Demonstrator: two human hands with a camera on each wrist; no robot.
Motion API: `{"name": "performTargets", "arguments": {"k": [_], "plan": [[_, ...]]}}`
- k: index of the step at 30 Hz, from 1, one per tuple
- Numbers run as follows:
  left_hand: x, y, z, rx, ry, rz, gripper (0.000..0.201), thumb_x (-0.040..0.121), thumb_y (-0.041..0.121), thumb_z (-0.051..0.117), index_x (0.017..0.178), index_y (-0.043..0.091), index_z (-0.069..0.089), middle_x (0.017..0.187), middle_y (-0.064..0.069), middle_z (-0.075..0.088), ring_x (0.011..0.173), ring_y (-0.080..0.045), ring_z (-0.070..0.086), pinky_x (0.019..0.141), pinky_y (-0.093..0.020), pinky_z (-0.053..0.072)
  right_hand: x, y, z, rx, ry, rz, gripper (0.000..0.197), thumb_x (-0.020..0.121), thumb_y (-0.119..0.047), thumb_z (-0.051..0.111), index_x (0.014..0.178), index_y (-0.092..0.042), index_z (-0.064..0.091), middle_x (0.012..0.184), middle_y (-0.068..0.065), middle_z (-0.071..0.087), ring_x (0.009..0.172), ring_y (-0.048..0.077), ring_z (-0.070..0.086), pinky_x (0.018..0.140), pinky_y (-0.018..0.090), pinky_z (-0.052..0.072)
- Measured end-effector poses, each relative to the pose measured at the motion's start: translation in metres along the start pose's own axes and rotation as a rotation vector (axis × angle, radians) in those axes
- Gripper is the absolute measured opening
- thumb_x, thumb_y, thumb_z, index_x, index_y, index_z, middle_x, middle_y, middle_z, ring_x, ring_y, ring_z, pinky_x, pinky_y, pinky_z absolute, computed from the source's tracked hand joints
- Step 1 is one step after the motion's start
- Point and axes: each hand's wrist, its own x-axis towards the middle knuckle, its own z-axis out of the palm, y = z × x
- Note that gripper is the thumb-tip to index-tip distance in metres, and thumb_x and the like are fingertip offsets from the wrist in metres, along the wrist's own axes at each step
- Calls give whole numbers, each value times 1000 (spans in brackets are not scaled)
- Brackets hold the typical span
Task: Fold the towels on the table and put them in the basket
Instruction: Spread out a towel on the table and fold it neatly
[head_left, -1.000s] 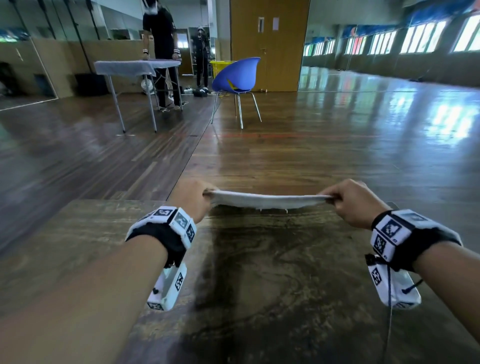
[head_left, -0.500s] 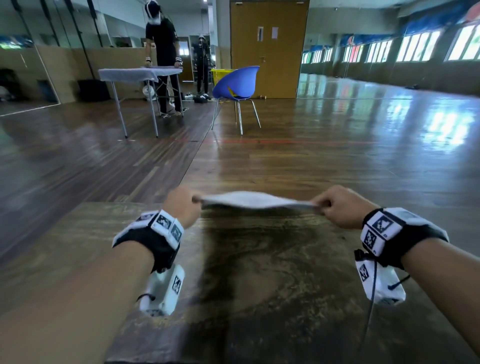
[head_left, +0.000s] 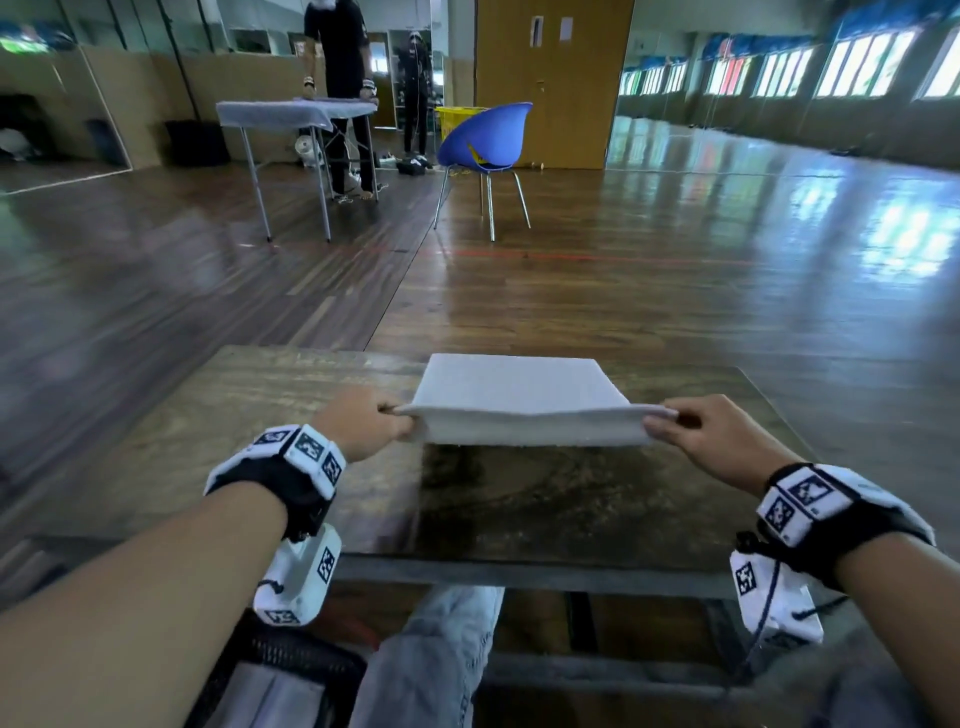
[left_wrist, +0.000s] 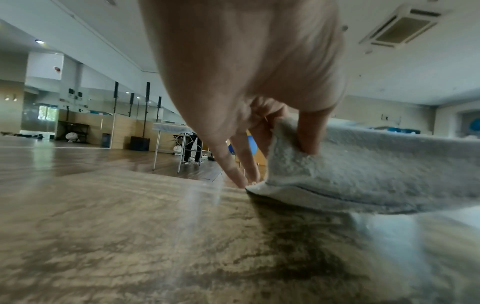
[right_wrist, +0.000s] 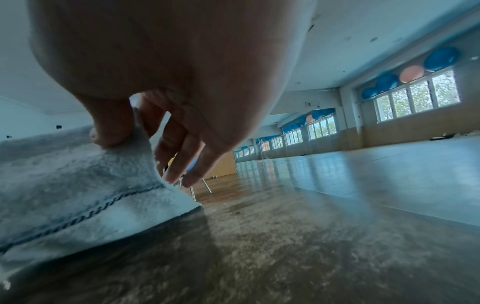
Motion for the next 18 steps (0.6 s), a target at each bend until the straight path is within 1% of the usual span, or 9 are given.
{"name": "performTargets", "arguments": {"k": [2, 3, 5, 7, 10, 12, 14, 16, 18], "plan": [[-8, 5, -7, -31, -55, -16, 23, 92, 21, 64, 73, 11, 59, 67, -10, 52, 60, -15, 45, 61, -27, 34, -7, -7, -11, 99, -42, 60, 27, 96, -21, 66, 74, -6, 67, 61, -1, 55, 60, 11, 51, 63, 34, 45], [-12, 7, -10, -46, -72, -23, 22, 92, 24, 65, 76, 8, 64, 69, -11, 56, 61, -18, 50, 62, -28, 38, -10, -11, -16, 148, -89, 104, 25, 96, -20, 65, 82, 1, 70, 65, 3, 61, 63, 14, 58, 67, 37, 52], [-18, 12, -15, -89, -116, -53, 26, 92, 24, 67, 83, 0, 70, 67, -9, 65, 56, -21, 60, 56, -26, 49, -16, -19, -25, 198, -192, 190, 26, 98, -19, 63, 92, 6, 70, 65, 4, 67, 59, 13, 66, 59, 28, 57], [-25, 16, -17, -183, -207, -103, 23, 92, 19, 67, 89, -4, 69, 71, -11, 71, 57, -21, 69, 52, -25, 57, -22, -26, -33, 202, -285, 269, 23, 99, -20, 61, 94, 0, 70, 62, 5, 68, 52, 16, 67, 50, 24, 54], [-34, 17, -20, -314, -385, -182, 20, 91, 15, 67, 83, -4, 68, 76, -16, 73, 63, -27, 73, 55, -35, 61, -30, -33, -42, 210, -446, 360, 21, 100, -23, 59, 99, -6, 71, 68, 11, 72, 54, 20, 68, 50, 26, 54], [-39, 15, -19, -338, -526, -195, 22, 90, 18, 67, 74, 5, 74, 75, -15, 74, 64, -26, 72, 58, -36, 62, -35, -32, -45, 223, -559, 430, 25, 99, -25, 60, 108, -5, 70, 76, 16, 74, 59, 24, 70, 54, 30, 57], [-40, 14, -15, -343, -601, -176, 27, 90, 22, 67, 68, 11, 78, 79, -13, 75, 68, -25, 72, 61, -34, 62, -38, -26, -45, 203, -594, 463, 26, 100, -27, 60, 111, -6, 70, 81, 20, 74, 63, 28, 72, 57, 34, 59], [-34, 14, -8, -360, -532, -169, 23, 88, 25, 69, 71, 11, 78, 83, -14, 76, 74, -29, 73, 62, -35, 62, -36, -16, -39, 159, -511, 442, 24, 101, -29, 59, 107, -8, 69, 81, 20, 75, 65, 30, 73, 56, 34, 59], [-20, 13, 3, -336, -365, -163, 24, 90, 26, 68, 86, 3, 74, 89, -19, 76, 79, -34, 74, 67, -38, 63, -31, -5, -30, 143, -373, 391, 22, 101, -29, 59, 102, -9, 69, 74, 15, 74, 62, 28, 73, 52, 33, 58]]}}
